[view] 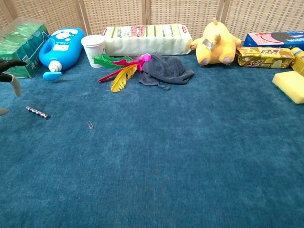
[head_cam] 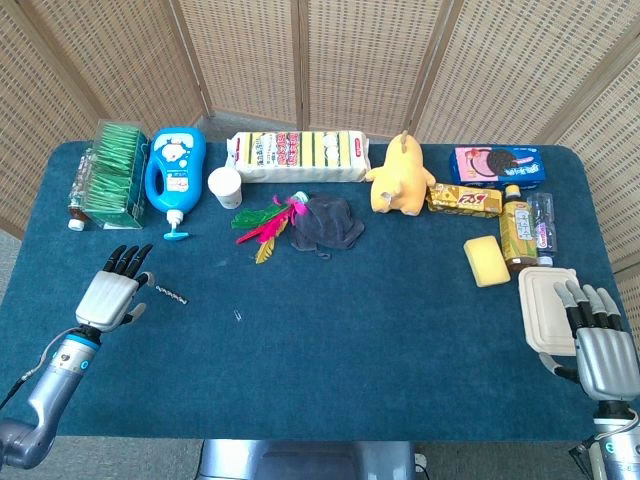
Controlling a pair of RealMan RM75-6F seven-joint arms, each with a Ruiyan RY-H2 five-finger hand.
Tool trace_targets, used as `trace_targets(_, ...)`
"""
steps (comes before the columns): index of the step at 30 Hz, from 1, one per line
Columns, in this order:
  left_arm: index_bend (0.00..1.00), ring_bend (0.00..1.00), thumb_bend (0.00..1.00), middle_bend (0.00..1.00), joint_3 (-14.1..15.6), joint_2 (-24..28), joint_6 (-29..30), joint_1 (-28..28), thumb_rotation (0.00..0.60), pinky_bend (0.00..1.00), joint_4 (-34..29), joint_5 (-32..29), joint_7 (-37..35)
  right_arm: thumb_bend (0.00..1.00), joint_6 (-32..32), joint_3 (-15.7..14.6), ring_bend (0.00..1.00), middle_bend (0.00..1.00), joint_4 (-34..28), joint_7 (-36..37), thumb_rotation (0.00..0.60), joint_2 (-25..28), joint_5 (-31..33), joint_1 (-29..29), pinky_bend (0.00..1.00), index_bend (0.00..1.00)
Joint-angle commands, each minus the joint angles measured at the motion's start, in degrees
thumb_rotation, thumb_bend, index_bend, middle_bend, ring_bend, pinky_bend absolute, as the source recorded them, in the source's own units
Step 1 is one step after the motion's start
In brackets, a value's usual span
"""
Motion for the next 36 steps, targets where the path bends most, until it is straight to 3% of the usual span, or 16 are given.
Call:
trace_targets(1, 0.41, 0.0, 0.51, 0.0, -0.5, -0.81, -1.23, -1.12, 0.6, 0.03, 0.5, -0.77, 1.58, 0.0, -0.02, -0.03, 0.0, 0.0, -0.36, 0.68, 0.6, 0.14, -0.07, -0.02, 0.0, 0.0)
trace_targets(17, 0.45, 0.0, 0.55, 0.0, -2.17, -2.18, -7.54, -5.53, 0.6, 0.03, -0.25, -6.48, 9.26, 0.0, -0.8, -0.67, 0.0, 0.0, -1.71, 1.37, 0.6, 1.17, -0.5, 0.05, 0.0, 0.0)
trace_targets(36, 0.45, 0.0, 0.56, 0.0, -1.33, -4.67, -8.74, -6.46, 0.6, 0.03, 1.84, -9.52, 12.86, 0.0, -0.76, -0.47, 0.0, 0.0, -1.79, 2.0, 0.6, 1.41, -0.17, 0.04, 0.0, 0.0)
